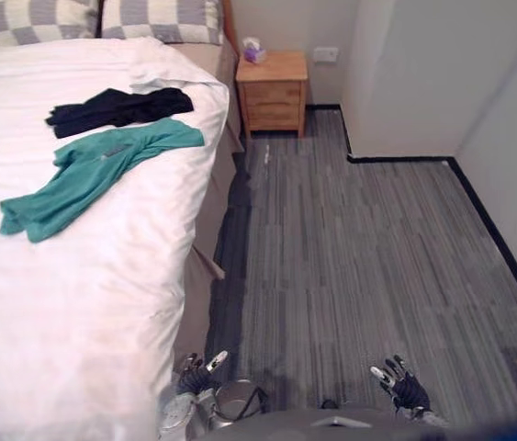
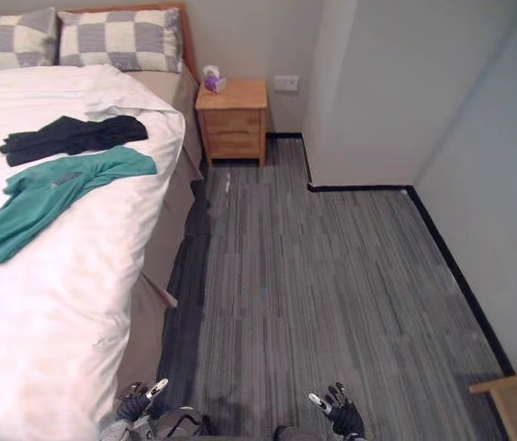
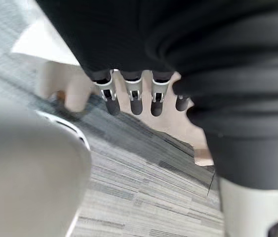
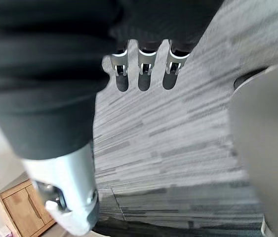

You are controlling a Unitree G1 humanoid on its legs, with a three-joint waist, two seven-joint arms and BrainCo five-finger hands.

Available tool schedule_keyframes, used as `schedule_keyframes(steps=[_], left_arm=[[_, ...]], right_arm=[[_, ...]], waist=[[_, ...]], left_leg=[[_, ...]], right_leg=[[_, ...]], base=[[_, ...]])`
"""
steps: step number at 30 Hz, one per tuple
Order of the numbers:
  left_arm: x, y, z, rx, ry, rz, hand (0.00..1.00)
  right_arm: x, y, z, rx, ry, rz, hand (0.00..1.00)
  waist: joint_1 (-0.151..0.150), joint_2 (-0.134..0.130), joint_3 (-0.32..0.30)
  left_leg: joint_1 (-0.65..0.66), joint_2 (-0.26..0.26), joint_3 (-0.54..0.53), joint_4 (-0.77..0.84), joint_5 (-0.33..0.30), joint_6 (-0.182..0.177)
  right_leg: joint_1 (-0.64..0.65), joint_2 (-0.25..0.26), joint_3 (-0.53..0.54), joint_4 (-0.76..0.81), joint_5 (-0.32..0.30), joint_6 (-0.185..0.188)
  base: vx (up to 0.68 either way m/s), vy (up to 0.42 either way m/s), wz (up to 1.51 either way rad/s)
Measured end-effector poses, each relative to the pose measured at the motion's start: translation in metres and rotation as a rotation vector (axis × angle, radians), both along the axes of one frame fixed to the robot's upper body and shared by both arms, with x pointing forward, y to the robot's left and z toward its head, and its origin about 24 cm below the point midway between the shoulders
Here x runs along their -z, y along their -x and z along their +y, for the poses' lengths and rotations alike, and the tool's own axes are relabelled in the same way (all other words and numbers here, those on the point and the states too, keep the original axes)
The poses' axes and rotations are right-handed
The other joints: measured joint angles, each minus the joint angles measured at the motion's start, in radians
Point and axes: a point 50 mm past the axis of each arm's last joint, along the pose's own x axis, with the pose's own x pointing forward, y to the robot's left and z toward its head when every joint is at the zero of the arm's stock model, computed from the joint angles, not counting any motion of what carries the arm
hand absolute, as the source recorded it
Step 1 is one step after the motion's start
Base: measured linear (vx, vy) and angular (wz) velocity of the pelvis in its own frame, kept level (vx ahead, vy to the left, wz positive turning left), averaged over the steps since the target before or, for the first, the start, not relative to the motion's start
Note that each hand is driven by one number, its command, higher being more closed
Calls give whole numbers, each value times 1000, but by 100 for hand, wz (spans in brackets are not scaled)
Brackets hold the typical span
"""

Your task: Tidy the bed and pick cloth on bed and put in laundry

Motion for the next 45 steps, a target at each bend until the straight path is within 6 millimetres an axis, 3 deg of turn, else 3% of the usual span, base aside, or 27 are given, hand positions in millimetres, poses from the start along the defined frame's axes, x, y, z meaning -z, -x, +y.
schedule_keyframes(steps=[3, 8, 10, 11, 12, 13, 14, 15, 18, 20, 22, 23, 24, 25, 27, 30, 32, 33, 35, 36, 38, 39, 40, 42, 43, 44, 45], left_arm=[[-3, -5, 2, 8, -12, -25, 0], [1, 4, 6, 24, -28, 26, 0], [3, 5, 2, 42, -24, 42, 0], [4, 7, 0, 81, -34, 55, 0], [3, 2, 5, 109, -51, 47, 0], [2, -1, 7, 115, -61, 43, 0], [0, -2, 14, 144, -87, 43, 0], [1, -1, 15, 156, -90, 51, 0], [0, -7, 14, 174, -101, 44, 0], [-1, -16, 4, 181, -81, 19, 0], [-3, -24, -1, 187, -72, -3, 0], [-3, -25, -4, 197, -67, -6, 0], [-4, -26, -3, 201, -73, -11, 0], [-3, -28, -17, 219, -45, -16, 0], [-3, -28, -24, 238, -37, -30, 0], [-4, -28, -26, 261, -47, -34, 0], [-3, -25, -26, 245, -47, -32, 0], [-4, -25, -24, 210, -46, -41, 0], [-6, -22, -20, 157, -56, -62, 0], [-8, -20, -14, 130, -75, -85, 0], [-10, -19, -7, 110, -99, -99, 0], [-12, -17, -3, 109, -117, -110, 0], [-13, -18, -1, 109, -124, -117, 0], [-13, -14, 1, 88, -126, -129, 0], [-14, -14, 2, 92, -129, -130, 0], [-13, -14, 1, 98, -126, -127, 0], [-12, -12, 3, 67, -115, -125, 0]], right_arm=[[1, -4, 15, -58, -22, -7, 0], [5, 3, 14, -41, -13, 36, 0], [6, 5, 11, -36, 3, 51, 0], [5, 6, 6, -10, 20, 54, 0], [4, 3, 2, 9, 33, 52, 0], [5, 3, 2, 12, 28, 56, 0], [5, 4, 3, 12, 27, 61, 0], [7, 7, 4, 22, 21, 72, 0], [6, 5, -1, 38, 31, 66, 0], [1, 1, -8, 71, 48, 19, 0], [1, 6, -6, 96, 37, 13, 0], [2, 16, -2, 111, 23, 28, 0], [3, 20, 1, 116, 17, 31, 0], [1, 18, -7, 150, 28, 12, 0], [-1, 11, -7, 151, 30, -13, 0], [-2, 10, -6, 145, 30, -19, 0], [-4, 6, -5, 141, 26, -28, 0], [-4, 6, -6, 131, 32, -24, 0], [-5, 9, -9, 122, 47, -19, 0], [-6, 8, -10, 114, 56, -26, 0], [-6, 6, -8, 94, 62, -27, 0], [-6, 4, -5, 65, 59, -29, 0], [-6, 2, -4, 54, 56, -33, 0], [-5, -3, 7, 11, 31, -43, 0], [-4, -4, 9, 1, 25, -43, 0], [-4, -9, 15, -16, 7, -50, 0], [-1, -7, 21, -32, -11, -33, 0]], waist=[[31, -26, -20], [24, -38, -43], [23, -30, -58], [16, -24, -65], [8, -49, -58], [5, -66, -50], [-13, -101, -34], [-22, -103, -29], [-27, -93, -15], [-49, -48, 12], [-67, -52, 16], [-74, -65, 8], [-75, -87, 6], [-73, -32, 21], [-73, -29, 29], [-77, -28, 27], [-91, -21, 26], [-91, -10, 24], [-85, 4, 20], [-76, 12, 19], [-61, 4, 21], [-33, -5, 18], [-26, -9, 16], [-3, -32, 10], [-3, -35, 11], [-6, -38, 10], [4, -57, 3]], left_leg=[[-1, -36, 74, -29, 7, 41], [74, -74, 91, -37, 5, 44], [93, -88, 84, -67, -2, 46], [121, -96, 61, -118, -26, 58], [159, -125, 41, -157, -68, 74], [173, -139, 35, -160, -67, 77], [211, -167, -2, -166, -76, 83], [254, -171, -22, -181, -80, 88], [316, -131, -48, -208, -87, 97], [363, -54, -63, -216, -87, 97], [378, -32, -68, -208, -88, 94], [396, -32, -65, -198, -107, 56], [406, -37, -65, -190, -122, 24], [430, 5, -52, -174, -144, -14], [466, 16, -37, -165, -74, -36], [485, 31, -44, -108, -20, -54], [426, 60, -94, 80, 20, -82], [340, 83, -145, 277, 98, -121], [189, 118, -200, 580, 249, -149], [76, 133, -204, 776, 177, -129], [-25, 121, -195, 860, 92, -97], [-88, 108, -170, 807, 28, -65], [-110, 101, -160, 764, 8, -61], [-142, 53, -81, 377, -39, -31], [-143, 39, -67, 276, -30, -28], [-141, 4, -47, 61, 29, -29], [-113, -31, -19, -48, 175, 5]], right_leg=[[-34, -48, -36, 20, 11, 20], [36, -85, -38, 2, 34, 42], [-15, -88, -44, 125, 11, 69], [-101, -99, -49, 315, -44, 102], [-199, -143, -43, 564, -87, 130], [-219, -160, -39, 634, -83, 132], [-272, -193, -25, 788, -32, 142], [-328, -204, -21, 935, 30, 101], [-431, -146, -51, 1028, -106, 26], [-518, -59, -127, 898, -155, 9], [-557, -46, -136, 710, -133, 18], [-545, -52, -133, 472, -37, 22], [-528, -62, -134, 400, 74, -3], [-507, -32, -171, 431, 71, -62], [-510, -24, -172, 534, -16, -94], [-471, -22, -188, 571, -76, -108], [-410, -3, -204, 549, -134, -102], [-369, 18, -200, 525, -158, -98], [-286, 66, -182, 452, -171, -115], [-215, 89, -166, 407, -172, -140], [-127, 96, -144, 342, -174, -142], [-63, 93, -105, 289, -174, -141], [-42, 89, -88, 268, -172, -138], [22, 40, -40, 211, -162, -85], [33, 28, -32, 202, -167, -76], [55, 2, -21, 180, -177, -53], [89, -35, 0, 143, -180, -23]], base=[[338, 152, -34], [271, 78, -12], [185, 75, -6], [168, 86, 23], [190, 72, 35], [234, 36, 62], [360, -16, 70], [316, -21, 65], [327, -105, 25], [329, -160, 37], [418, -225, 63], [482, -264, 69], [515, -242, 40], [497, -225, 3], [495, -244, -13], [403, -216, -5], [241, -138, 2], [324, -153, -10], [355, -92, -26], [301, -33, -32], [300, 20, -48], [358, 54, -67], [439, 97, -83], [420, 165, -70], [466, 226, -50], [499, 276, -50], [527, 292, -48]])
